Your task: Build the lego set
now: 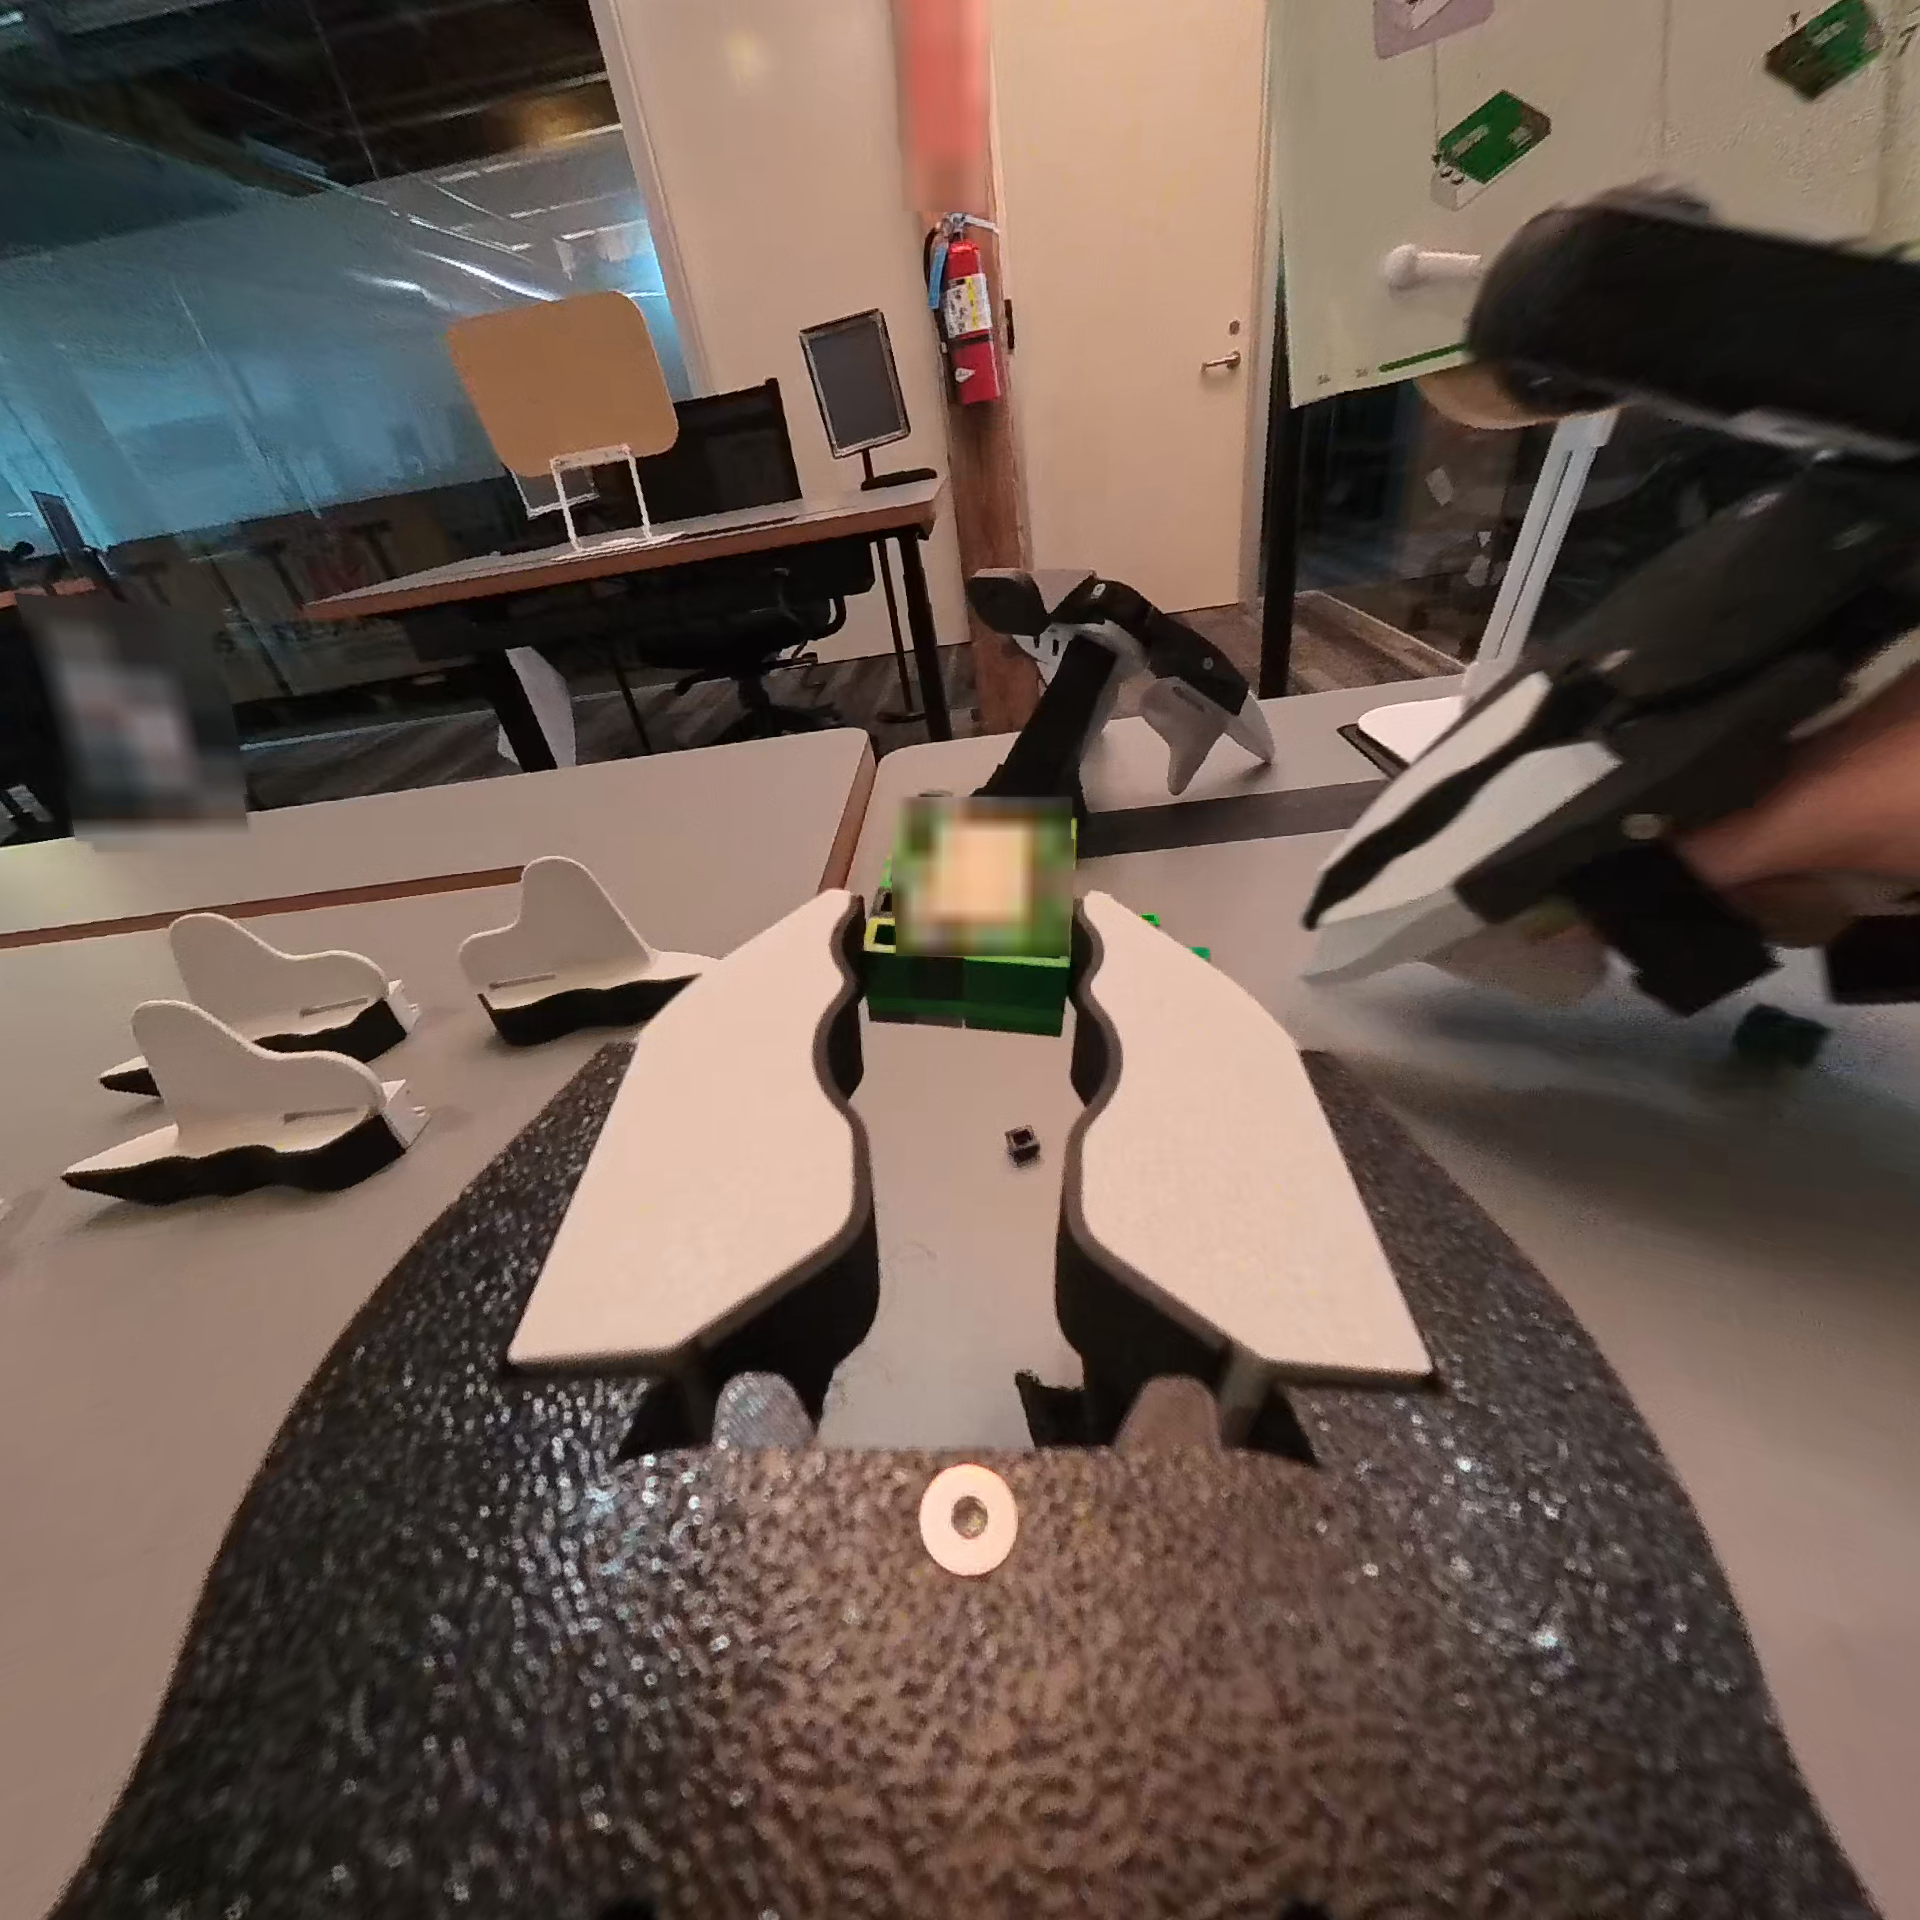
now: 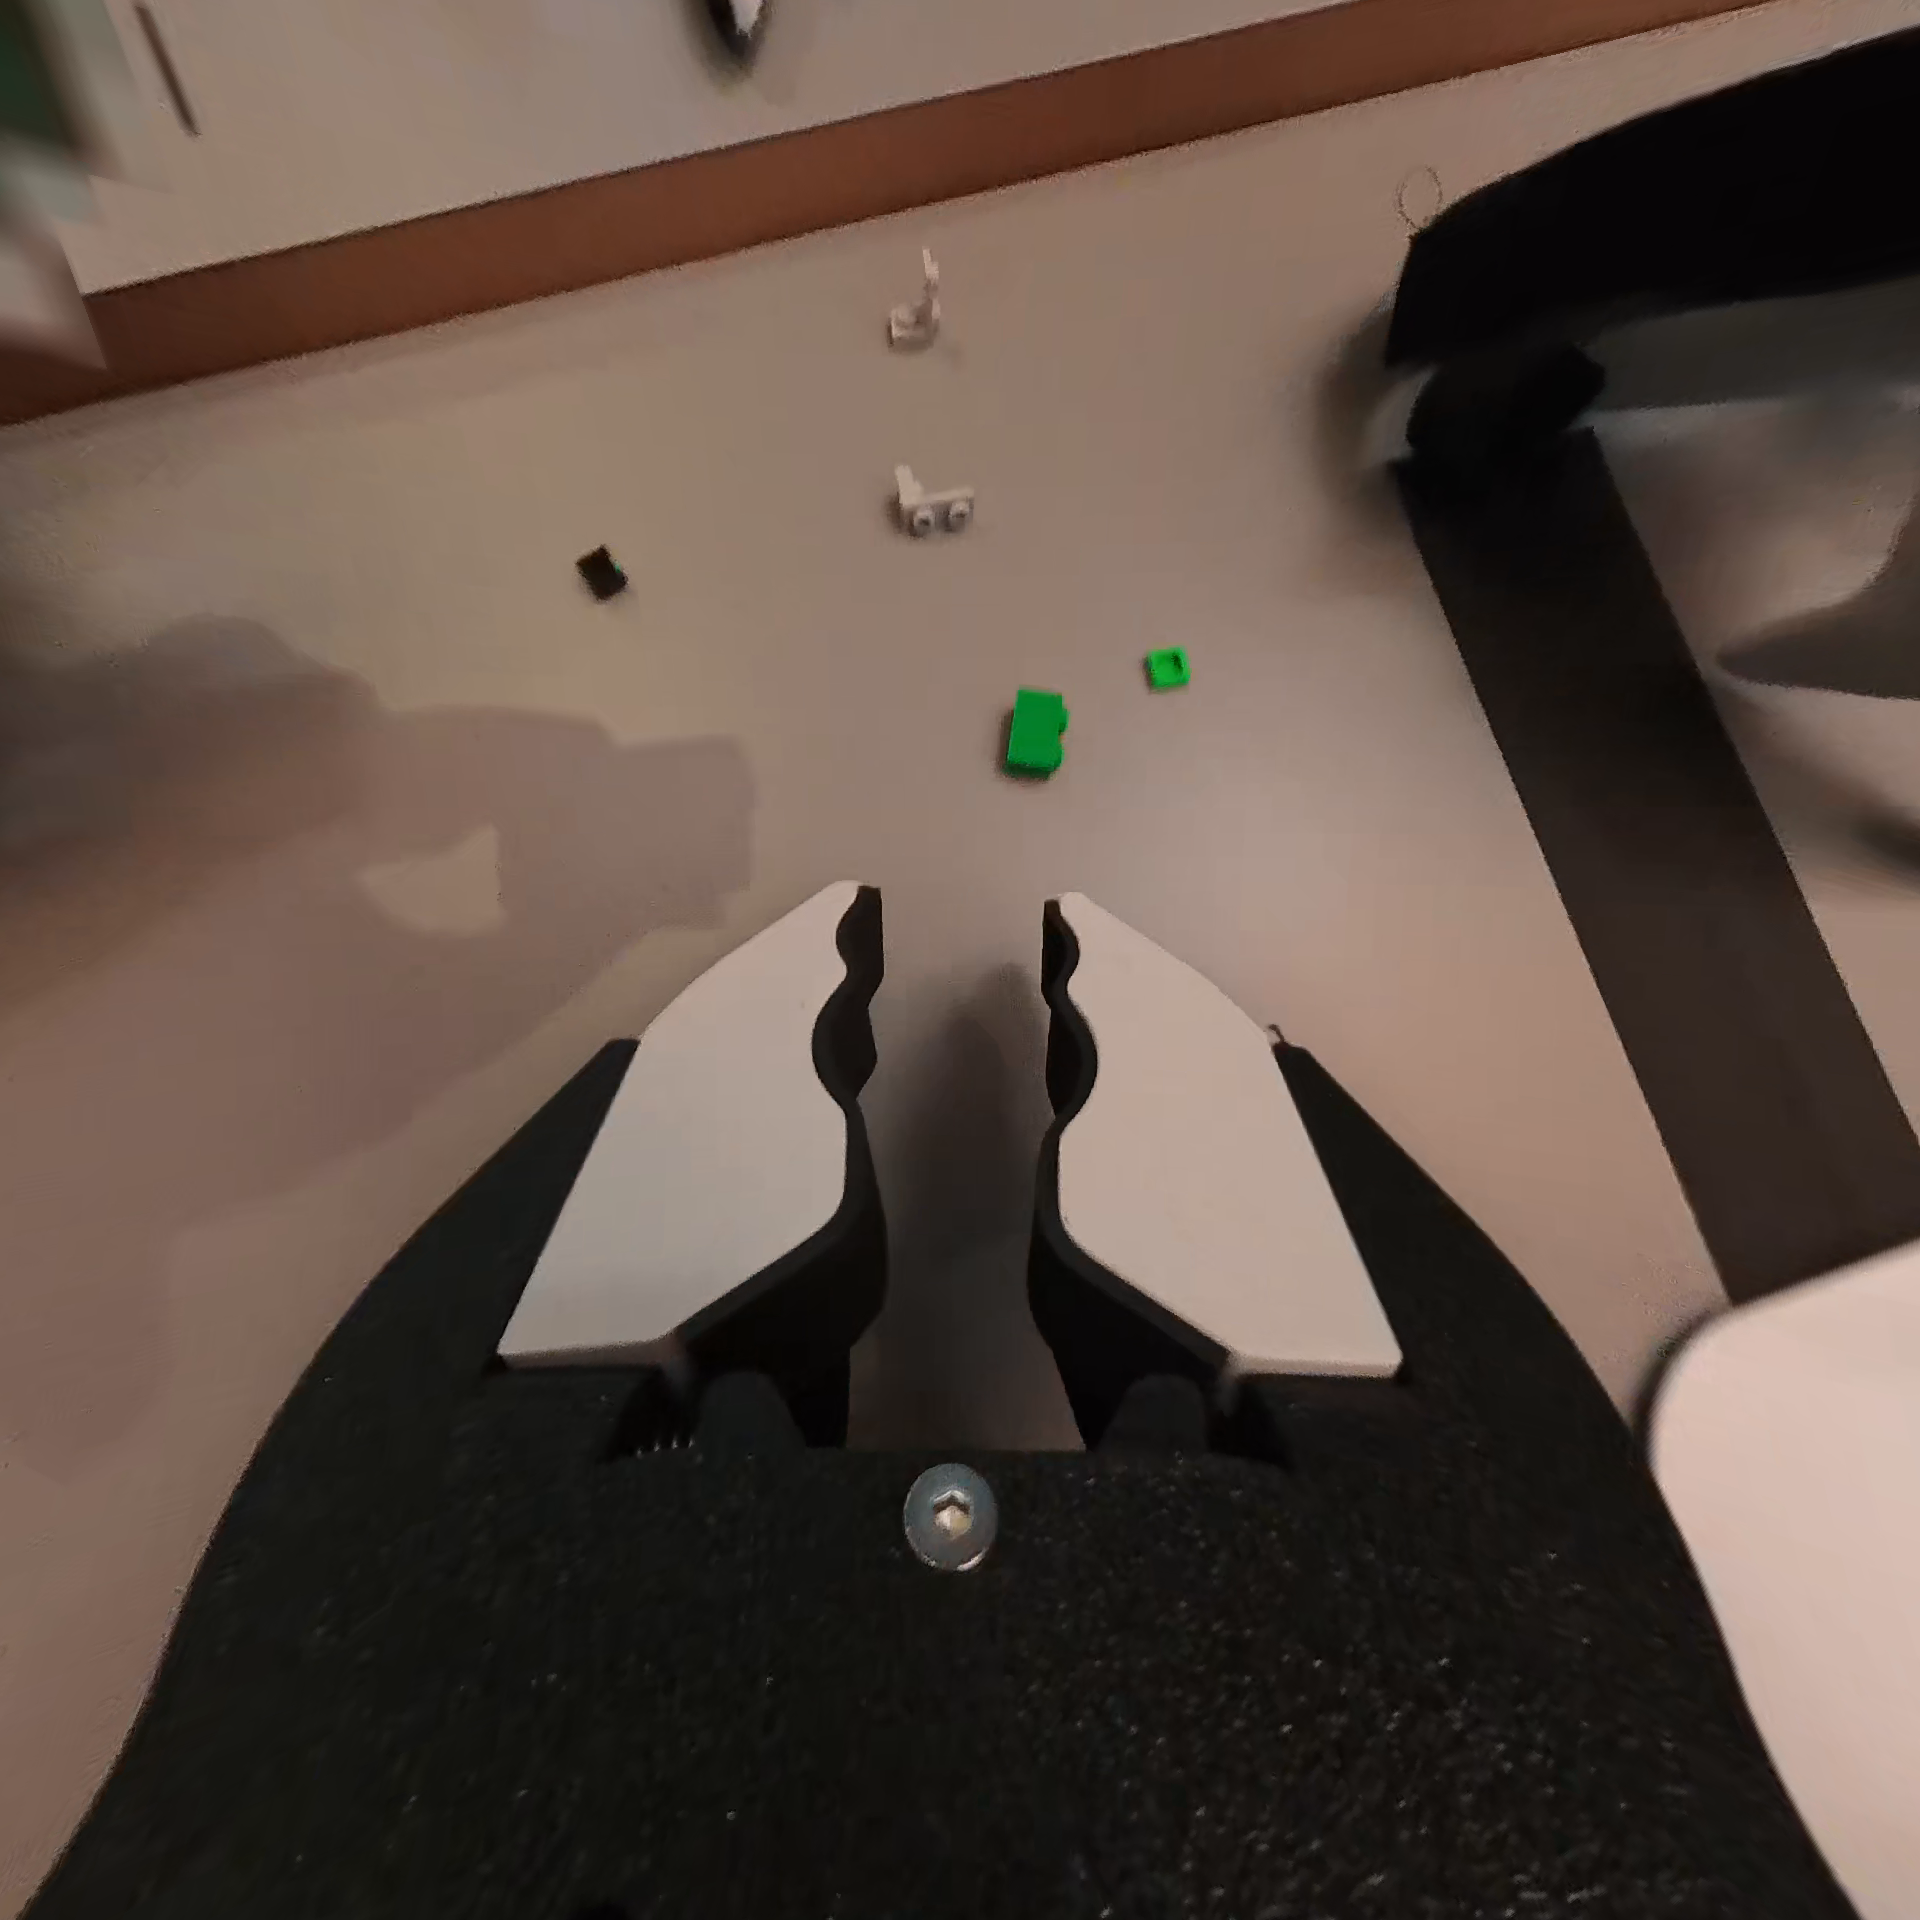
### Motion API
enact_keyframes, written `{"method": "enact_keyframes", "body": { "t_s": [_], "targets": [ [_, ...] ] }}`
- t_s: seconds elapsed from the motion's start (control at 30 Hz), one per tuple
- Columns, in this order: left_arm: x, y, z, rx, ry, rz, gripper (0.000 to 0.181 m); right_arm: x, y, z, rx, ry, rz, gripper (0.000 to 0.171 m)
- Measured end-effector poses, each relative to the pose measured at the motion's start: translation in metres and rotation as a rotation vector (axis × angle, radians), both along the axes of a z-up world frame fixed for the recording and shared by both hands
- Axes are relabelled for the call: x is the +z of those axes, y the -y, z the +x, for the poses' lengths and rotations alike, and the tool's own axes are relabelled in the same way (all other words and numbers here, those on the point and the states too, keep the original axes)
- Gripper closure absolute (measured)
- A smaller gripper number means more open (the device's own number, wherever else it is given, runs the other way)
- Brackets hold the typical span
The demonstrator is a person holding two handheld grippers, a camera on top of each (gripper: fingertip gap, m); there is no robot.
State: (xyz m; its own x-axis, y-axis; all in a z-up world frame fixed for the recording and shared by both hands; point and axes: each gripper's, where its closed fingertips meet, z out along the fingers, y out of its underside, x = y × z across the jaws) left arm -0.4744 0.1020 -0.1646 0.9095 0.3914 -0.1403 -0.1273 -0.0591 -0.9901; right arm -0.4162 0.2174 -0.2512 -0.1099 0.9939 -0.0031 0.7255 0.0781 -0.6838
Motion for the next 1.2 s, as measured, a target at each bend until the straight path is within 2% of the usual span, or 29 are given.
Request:
{"method": "enact_keyframes", "body": {
  "t_s": [0.13, 0.3, 0.4, 0.43, 0.57, 0.7, 0.77, 0.9, 1.07, 1.2],
  "targets": [
    [-0.002, -0.002, 0.002, -0.017, 0.006, -0.01, 0.145, -0.01, 0.0, -0.026, -0.028, -0.002, -0.089, 0.142],
    [-0.003, -0.003, 0.004, -0.037, 0.028, -0.014, 0.145, -0.017, -0.008, -0.039, -0.022, 0.024, -0.048, 0.145],
    [-0.004, -0.005, 0.007, -0.054, 0.036, -0.017, 0.145, -0.018, -0.013, -0.041, -0.016, 0.034, -0.005, 0.16],
    [-0.004, -0.005, 0.009, -0.061, 0.036, -0.017, 0.145, -0.018, -0.013, -0.04, -0.008, 0.038, 0.001, 0.16],
    [-0.002, -0.01, 0.022, -0.127, 0.0, -0.023, 0.145, 0.007, 0.002, -0.019, 0.049, -0.058, 0.0, 0.16],
    [0.005, -0.018, 0.056, -0.283, -0.105, -0.018, 0.145, 0.05, 0.035, 0.034, 0.119, -0.175, -0.117, 0.16],
    [0.0, -0.023, 0.072, -0.336, -0.148, -0.049, 0.145, 0.06, 0.05, 0.073, 0.102, -0.153, -0.196, 0.16],
    [0.001, -0.028, 0.135, -0.604, -0.205, -0.014, 0.145, 0.066, 0.088, 0.164, -0.001, -0.075, -0.355, 0.16],
    [-0.002, -0.015, 0.248, -1.015, -0.175, 0.023, 0.145, 0.056, 0.122, 0.264, -0.055, -0.13, -0.146, 0.16],
    [-0.028, 0.006, 0.318, -1.203, -0.358, -0.075, 0.145, 0.026, 0.143, 0.321, -0.034, -0.048, -0.096, 0.16]
  ]
}}
